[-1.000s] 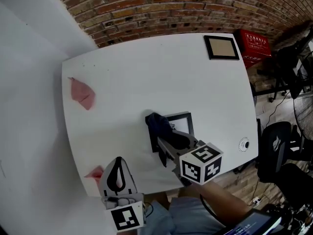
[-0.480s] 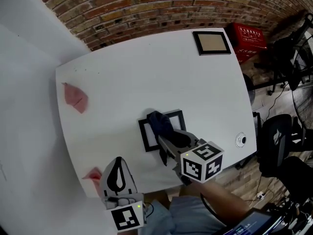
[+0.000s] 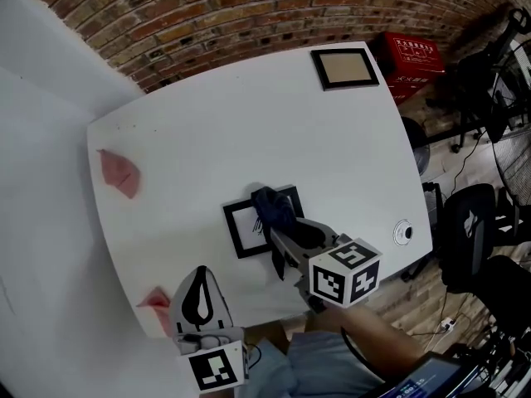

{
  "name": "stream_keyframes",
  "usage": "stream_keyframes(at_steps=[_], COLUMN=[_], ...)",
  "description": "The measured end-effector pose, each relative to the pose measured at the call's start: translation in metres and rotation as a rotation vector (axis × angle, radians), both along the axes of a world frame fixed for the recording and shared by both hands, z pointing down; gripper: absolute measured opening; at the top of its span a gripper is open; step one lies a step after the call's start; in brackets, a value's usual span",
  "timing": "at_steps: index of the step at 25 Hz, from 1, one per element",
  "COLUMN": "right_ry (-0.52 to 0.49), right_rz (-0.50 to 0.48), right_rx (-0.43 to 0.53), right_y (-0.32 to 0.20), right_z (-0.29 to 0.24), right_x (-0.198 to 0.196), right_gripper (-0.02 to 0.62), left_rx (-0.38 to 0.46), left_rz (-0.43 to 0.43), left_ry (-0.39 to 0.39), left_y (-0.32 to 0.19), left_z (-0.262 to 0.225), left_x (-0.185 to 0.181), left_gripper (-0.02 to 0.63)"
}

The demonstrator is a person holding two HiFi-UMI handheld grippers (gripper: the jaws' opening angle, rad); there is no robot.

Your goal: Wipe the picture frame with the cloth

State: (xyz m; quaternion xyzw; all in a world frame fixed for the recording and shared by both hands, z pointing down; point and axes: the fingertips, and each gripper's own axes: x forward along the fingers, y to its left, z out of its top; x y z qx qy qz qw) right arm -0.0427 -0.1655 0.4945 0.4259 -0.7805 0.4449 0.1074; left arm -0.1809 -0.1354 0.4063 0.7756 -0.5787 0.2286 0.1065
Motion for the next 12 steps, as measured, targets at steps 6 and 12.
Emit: stream_keyframes(at_steps=[6, 12], right_ry=[-0.015, -0.02], right_rz=[0.033, 0.063], right_rx=[-0.005, -0.004], right_y=[0.001, 0.002], right_z=[0.001, -0.001], right_x=[0.013, 0.027], right_gripper=[0.107, 0.107], left_rx=[0.002, 0.02], left_rz=[0.024, 0.053], left_ry=[0.005, 0.007], left_y=[-0.001, -0.003], left_z=[0.001, -0.004], left_x=[0.012, 0.023], left_gripper=[0.009, 0.009])
